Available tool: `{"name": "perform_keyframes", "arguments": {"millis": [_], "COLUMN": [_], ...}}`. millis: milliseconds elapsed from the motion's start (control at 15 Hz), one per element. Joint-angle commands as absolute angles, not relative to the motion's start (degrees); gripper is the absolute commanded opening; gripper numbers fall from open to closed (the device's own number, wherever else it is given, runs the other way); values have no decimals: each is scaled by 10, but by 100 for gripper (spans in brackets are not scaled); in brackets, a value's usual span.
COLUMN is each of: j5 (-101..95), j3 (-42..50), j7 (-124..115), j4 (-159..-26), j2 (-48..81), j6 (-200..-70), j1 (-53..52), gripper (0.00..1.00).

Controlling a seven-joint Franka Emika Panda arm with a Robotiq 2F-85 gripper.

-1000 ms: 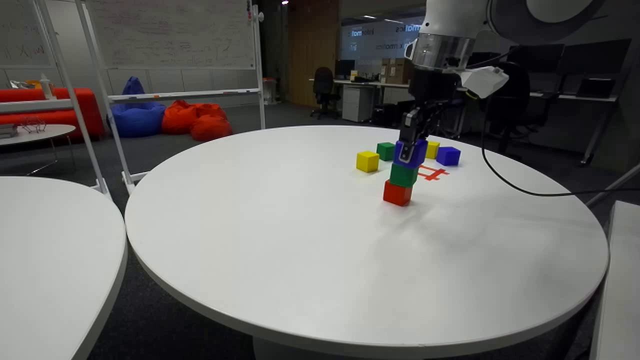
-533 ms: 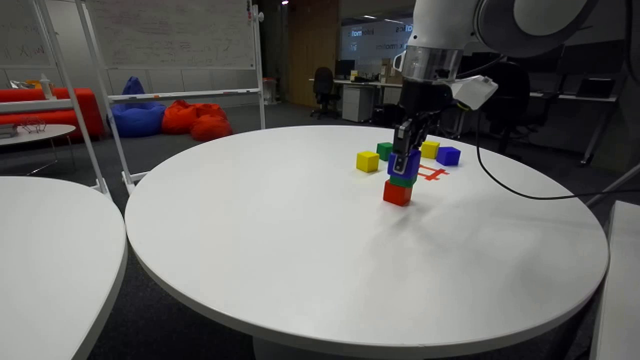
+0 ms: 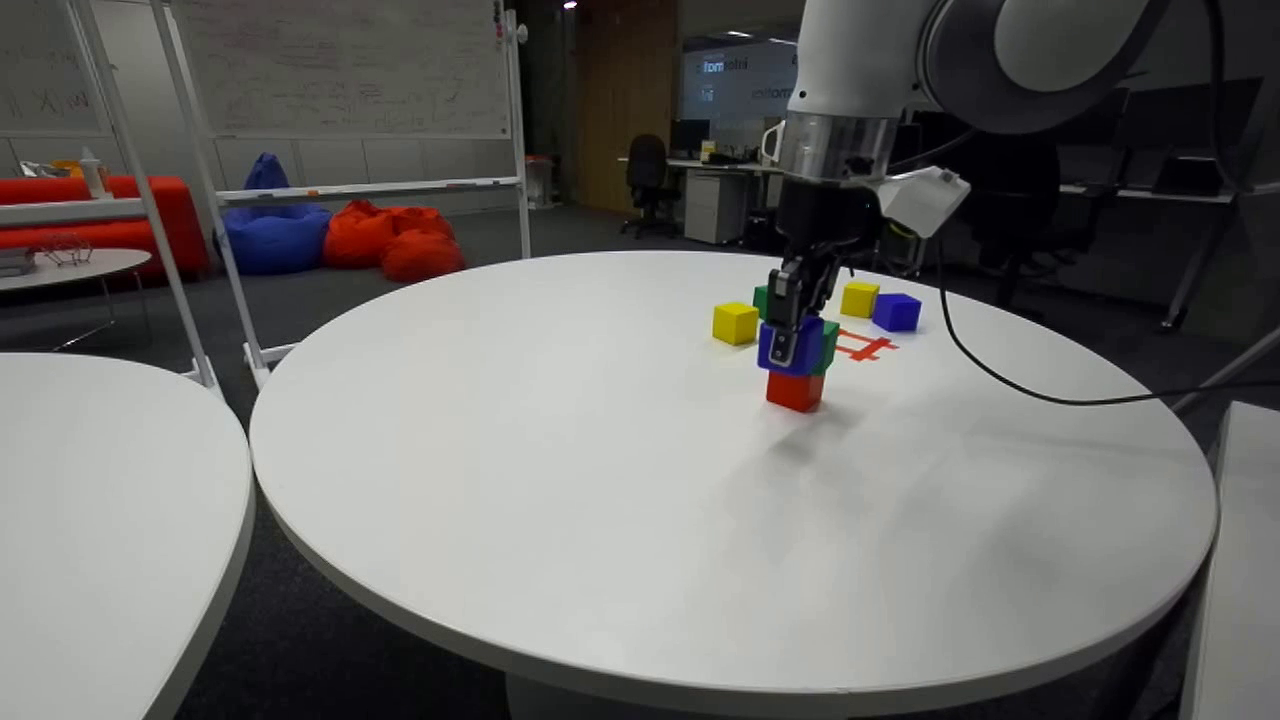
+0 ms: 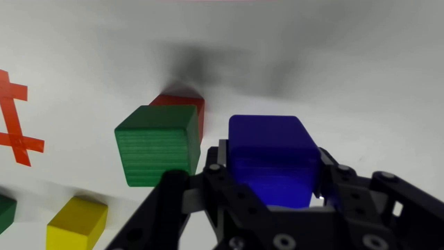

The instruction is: Unstack all the toy blocks then put the orange block in the marked zone

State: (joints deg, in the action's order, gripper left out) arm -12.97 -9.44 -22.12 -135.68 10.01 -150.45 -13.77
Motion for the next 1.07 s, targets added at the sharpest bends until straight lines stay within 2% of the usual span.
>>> {"name": "perform_keyframes", "arguments": {"millis": [0, 1000], "j5": [-140, -143], "j3": [-85, -75], "j7": [-224, -225], "j4": [-1329, -1247], "j2": [120, 190], "j6": [-1479, -1417], "j1": [-151, -188], "gripper": [31, 31]}}
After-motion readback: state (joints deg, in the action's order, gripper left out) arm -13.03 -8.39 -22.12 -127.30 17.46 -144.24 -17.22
